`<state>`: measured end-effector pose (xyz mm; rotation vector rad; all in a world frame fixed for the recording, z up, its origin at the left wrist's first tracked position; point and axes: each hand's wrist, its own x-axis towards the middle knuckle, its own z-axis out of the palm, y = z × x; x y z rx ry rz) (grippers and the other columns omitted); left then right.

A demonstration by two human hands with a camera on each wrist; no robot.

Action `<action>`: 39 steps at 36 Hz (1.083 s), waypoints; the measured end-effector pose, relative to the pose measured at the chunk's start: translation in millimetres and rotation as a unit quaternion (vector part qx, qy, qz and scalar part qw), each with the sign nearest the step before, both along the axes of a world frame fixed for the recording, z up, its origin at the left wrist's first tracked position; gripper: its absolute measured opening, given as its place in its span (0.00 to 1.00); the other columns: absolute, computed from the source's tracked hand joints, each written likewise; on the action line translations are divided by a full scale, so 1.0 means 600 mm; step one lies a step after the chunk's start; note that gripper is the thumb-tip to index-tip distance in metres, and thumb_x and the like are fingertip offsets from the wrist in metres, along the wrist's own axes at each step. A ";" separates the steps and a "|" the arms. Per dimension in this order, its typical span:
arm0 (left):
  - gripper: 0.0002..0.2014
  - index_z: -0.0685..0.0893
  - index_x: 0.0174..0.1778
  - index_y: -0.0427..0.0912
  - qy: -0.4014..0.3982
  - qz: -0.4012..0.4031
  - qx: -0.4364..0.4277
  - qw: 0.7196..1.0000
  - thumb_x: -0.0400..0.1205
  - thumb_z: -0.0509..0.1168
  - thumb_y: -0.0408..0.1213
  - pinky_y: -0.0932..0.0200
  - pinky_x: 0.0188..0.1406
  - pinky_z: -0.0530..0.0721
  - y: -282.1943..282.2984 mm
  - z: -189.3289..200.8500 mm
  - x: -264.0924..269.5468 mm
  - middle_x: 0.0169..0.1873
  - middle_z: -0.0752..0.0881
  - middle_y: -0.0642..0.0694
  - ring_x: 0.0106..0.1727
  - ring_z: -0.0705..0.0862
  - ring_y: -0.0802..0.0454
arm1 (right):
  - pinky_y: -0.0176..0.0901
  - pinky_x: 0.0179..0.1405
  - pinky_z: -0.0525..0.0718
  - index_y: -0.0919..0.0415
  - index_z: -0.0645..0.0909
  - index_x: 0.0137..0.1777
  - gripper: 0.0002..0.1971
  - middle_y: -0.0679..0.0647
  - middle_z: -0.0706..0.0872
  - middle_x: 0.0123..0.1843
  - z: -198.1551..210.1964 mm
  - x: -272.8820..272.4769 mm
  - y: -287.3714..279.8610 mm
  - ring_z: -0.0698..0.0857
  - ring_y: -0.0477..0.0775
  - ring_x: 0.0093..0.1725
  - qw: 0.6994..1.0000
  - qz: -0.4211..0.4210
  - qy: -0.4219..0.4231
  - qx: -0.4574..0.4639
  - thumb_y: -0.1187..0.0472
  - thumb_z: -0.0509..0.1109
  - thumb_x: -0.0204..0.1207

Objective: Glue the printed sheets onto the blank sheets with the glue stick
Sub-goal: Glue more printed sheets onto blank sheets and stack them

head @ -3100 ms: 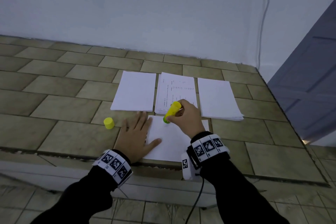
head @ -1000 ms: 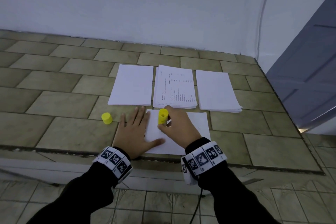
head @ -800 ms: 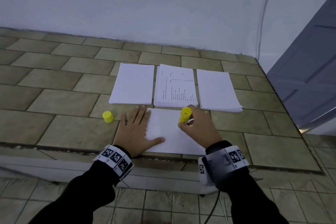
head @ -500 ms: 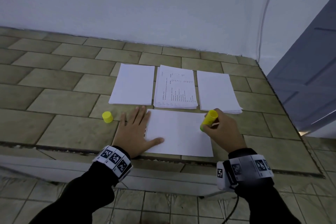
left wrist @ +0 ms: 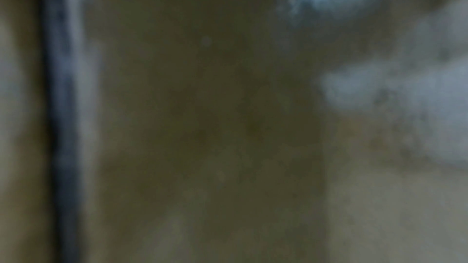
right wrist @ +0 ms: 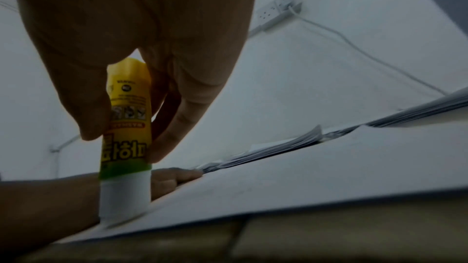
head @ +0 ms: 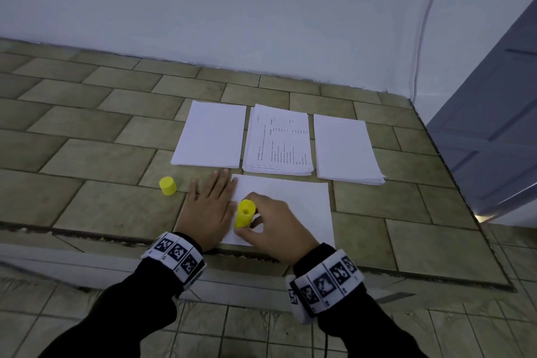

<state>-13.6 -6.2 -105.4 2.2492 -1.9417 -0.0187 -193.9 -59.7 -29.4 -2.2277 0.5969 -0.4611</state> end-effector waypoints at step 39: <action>0.31 0.70 0.81 0.41 0.017 0.005 -0.004 1.000 0.85 0.41 0.50 0.27 0.75 0.62 -0.002 0.004 -0.007 0.82 0.66 0.42 0.83 0.64 0.42 | 0.44 0.42 0.87 0.61 0.82 0.44 0.05 0.50 0.85 0.46 0.021 -0.096 -0.036 0.86 0.49 0.42 0.996 -0.042 -0.074 0.008 0.66 0.76 0.72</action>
